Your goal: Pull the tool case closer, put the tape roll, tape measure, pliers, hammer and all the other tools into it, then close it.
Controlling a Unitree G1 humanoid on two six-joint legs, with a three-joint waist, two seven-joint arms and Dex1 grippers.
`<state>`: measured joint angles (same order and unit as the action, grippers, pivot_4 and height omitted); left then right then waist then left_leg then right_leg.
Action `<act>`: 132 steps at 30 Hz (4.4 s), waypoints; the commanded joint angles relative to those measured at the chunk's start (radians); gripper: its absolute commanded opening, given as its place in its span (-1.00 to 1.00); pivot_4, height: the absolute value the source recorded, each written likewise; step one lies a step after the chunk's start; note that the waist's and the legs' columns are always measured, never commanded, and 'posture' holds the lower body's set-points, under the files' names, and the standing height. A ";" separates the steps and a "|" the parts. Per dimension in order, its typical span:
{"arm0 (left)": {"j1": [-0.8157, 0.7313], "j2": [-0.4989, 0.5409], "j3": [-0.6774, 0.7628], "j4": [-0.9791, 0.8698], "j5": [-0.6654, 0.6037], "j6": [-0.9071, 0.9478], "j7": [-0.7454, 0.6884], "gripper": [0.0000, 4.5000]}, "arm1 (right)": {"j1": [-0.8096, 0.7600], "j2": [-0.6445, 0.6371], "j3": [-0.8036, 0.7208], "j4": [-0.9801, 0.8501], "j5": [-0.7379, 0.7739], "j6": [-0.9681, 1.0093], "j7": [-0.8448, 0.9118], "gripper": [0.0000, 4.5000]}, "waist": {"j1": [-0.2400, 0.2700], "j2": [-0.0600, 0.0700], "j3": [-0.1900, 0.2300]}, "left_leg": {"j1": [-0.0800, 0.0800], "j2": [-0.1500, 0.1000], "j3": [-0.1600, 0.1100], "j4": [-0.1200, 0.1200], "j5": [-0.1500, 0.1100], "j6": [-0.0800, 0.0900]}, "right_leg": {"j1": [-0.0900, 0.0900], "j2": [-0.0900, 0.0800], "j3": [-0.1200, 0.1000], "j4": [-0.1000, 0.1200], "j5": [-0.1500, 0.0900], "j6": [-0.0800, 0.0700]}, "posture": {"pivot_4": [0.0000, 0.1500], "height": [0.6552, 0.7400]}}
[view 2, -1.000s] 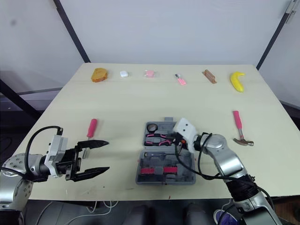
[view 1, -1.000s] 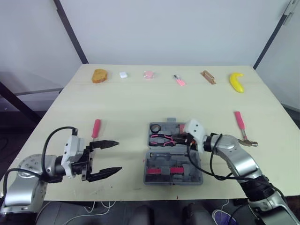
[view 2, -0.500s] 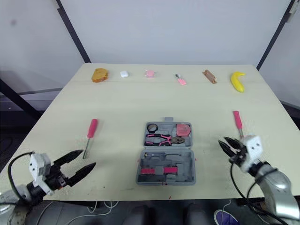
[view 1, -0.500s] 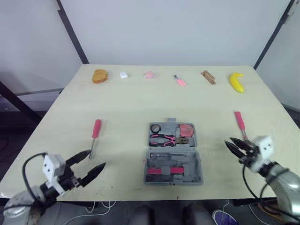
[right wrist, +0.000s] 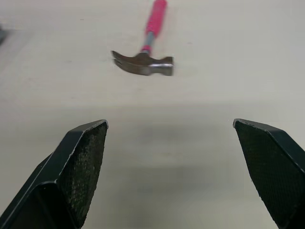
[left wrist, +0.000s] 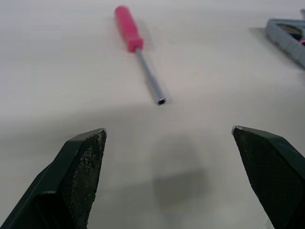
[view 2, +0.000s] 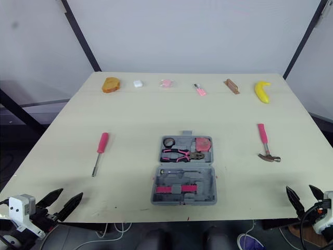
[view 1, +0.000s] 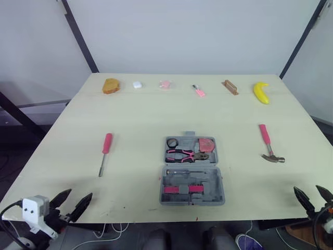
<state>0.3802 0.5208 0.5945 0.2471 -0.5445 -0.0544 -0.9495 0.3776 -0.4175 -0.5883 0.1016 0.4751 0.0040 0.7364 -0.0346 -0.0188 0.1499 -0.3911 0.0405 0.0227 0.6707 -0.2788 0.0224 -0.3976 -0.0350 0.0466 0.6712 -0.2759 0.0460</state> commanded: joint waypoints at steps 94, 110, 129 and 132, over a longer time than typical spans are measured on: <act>-0.360 0.390 -0.327 -0.404 -0.087 0.153 -0.638 1.00 | -0.983 -0.374 0.997 -0.548 -0.178 0.833 0.327 -0.98 | 0.003 0.010 0.009 | -0.010 -0.001 -0.004 0.000 0.000 0.000 | -0.005 0.002 -0.003 -0.006 0.003 0.004 | 1.00 1.00; -0.349 0.400 -0.328 -0.353 -0.083 0.115 -0.628 1.00 | -1.074 -0.329 1.286 -0.563 -0.408 0.909 0.287 -0.98 | 0.018 0.008 0.010 | -0.011 -0.002 -0.002 0.001 0.000 0.000 | -0.007 0.001 -0.003 -0.005 0.003 0.004 | 1.00 1.00; -0.346 0.398 -0.328 -0.355 -0.081 0.117 -0.619 1.00 | -1.063 -0.254 1.334 -0.502 -0.487 0.869 0.276 -0.42 | 0.006 0.008 0.010 | -0.010 -0.002 -0.002 0.001 0.000 0.000 | -0.009 0.002 -0.003 0.000 0.002 0.003 | 1.00 1.00; -0.344 0.397 -0.327 -0.357 -0.081 0.116 -0.619 1.00 | -1.056 -0.243 1.311 -0.494 -0.490 0.866 0.261 0.23 | 0.004 0.008 0.010 | -0.010 -0.002 -0.002 0.001 0.000 0.000 | -0.009 0.002 -0.003 0.000 0.002 0.003 | 1.00 1.00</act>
<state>0.0349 0.9120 0.2448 -0.0979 -0.6134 0.0760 -1.5461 -0.6805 -0.6647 0.7487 -0.3779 -0.0113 0.8858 1.0035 -0.0308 -0.0109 0.1595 -0.4014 0.0387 0.0205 0.6719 -0.2787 0.0224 -0.4065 -0.0334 0.0439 0.6716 -0.2736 0.0487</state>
